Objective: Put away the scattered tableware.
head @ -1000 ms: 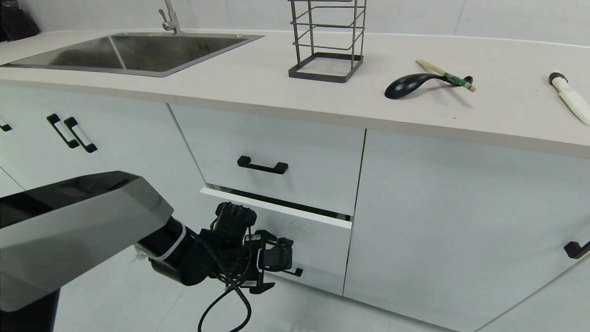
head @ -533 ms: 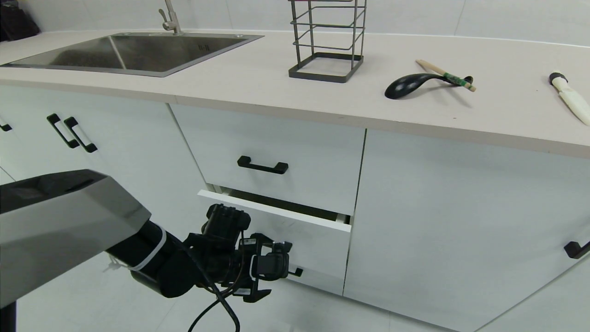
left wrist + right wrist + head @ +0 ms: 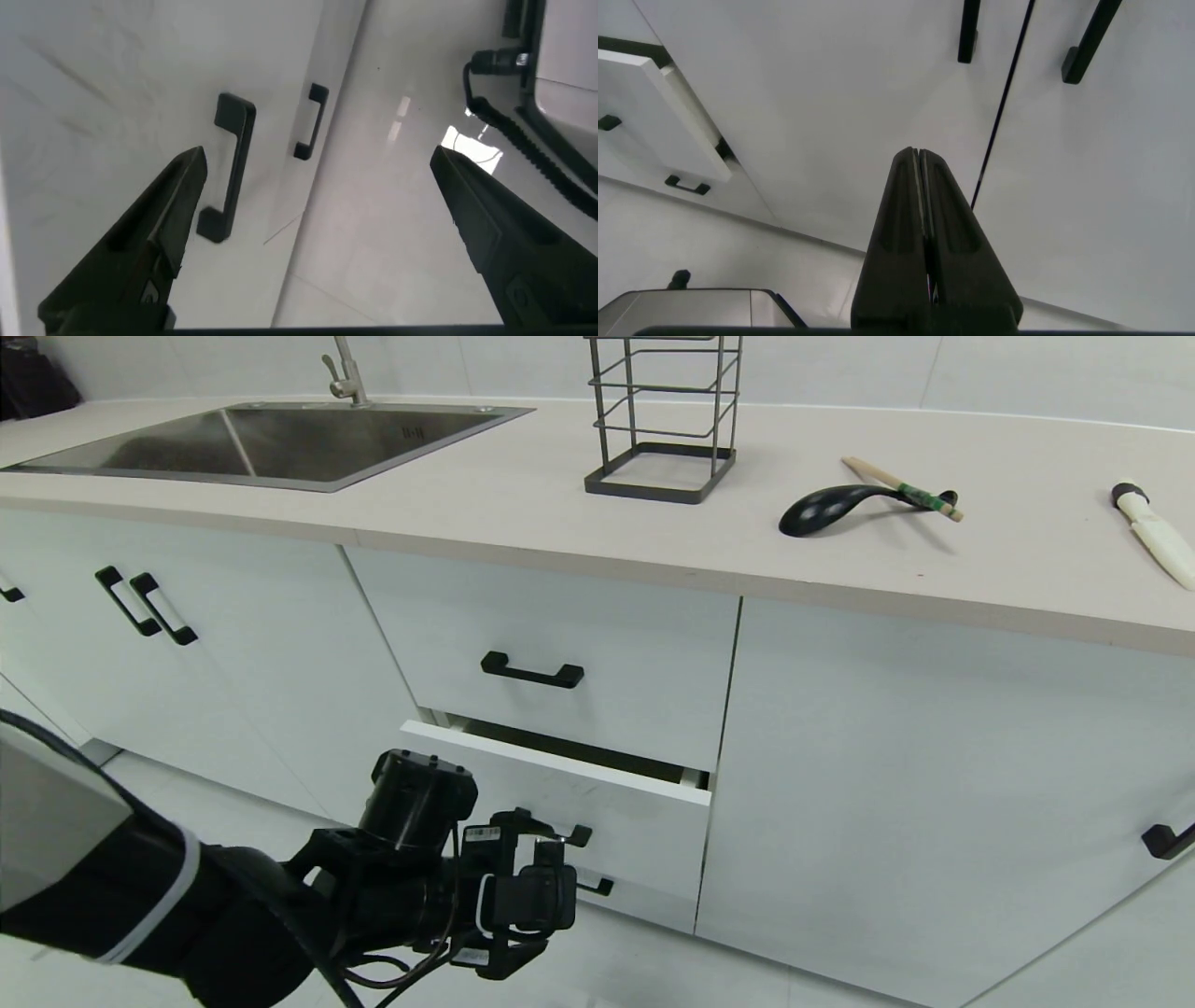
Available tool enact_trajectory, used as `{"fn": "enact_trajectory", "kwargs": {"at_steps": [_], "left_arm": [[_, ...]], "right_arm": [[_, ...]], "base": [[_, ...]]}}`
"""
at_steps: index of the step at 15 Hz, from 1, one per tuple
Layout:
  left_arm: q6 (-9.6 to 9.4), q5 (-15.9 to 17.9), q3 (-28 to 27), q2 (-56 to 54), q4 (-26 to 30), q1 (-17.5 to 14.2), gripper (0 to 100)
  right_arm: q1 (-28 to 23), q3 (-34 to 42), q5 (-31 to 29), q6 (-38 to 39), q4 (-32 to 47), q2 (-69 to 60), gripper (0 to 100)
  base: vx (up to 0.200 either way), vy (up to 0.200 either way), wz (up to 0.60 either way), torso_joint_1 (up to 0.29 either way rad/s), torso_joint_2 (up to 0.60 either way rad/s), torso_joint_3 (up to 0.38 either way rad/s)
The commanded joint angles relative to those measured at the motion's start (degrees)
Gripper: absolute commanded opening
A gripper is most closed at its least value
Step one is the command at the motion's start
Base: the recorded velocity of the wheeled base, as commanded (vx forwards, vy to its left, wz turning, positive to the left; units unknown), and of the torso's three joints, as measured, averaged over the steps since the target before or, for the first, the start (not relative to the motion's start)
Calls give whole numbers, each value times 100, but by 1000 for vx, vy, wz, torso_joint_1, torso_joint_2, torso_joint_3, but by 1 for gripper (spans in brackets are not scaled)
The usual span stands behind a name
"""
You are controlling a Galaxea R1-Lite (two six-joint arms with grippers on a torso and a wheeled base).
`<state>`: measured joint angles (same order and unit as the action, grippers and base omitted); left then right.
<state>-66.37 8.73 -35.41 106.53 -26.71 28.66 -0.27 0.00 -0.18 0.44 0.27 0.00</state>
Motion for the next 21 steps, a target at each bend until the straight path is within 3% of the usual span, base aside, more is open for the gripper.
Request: {"fn": "enact_trajectory", "kwargs": {"at_steps": [1,6,15,21], "left_arm": [[71,-3,43,-449,-18,17,100],[194,6,-458,-159,-27,17,100],[203,68,-1416,518,-36,-124,100],[194,94,-1539,702,-54,-256,100]], "right_arm": [[0,0,1,0,0,0,0],[0,0,1,0,0,0,0],[0,0,1,0,0,0,0],[0,0,1,0,0,0,0]], "base": [[0,0,0,0,0,0],[0,0,0,0,0,0],[0,0,0,0,0,0],[0,0,0,0,0,0]]}}
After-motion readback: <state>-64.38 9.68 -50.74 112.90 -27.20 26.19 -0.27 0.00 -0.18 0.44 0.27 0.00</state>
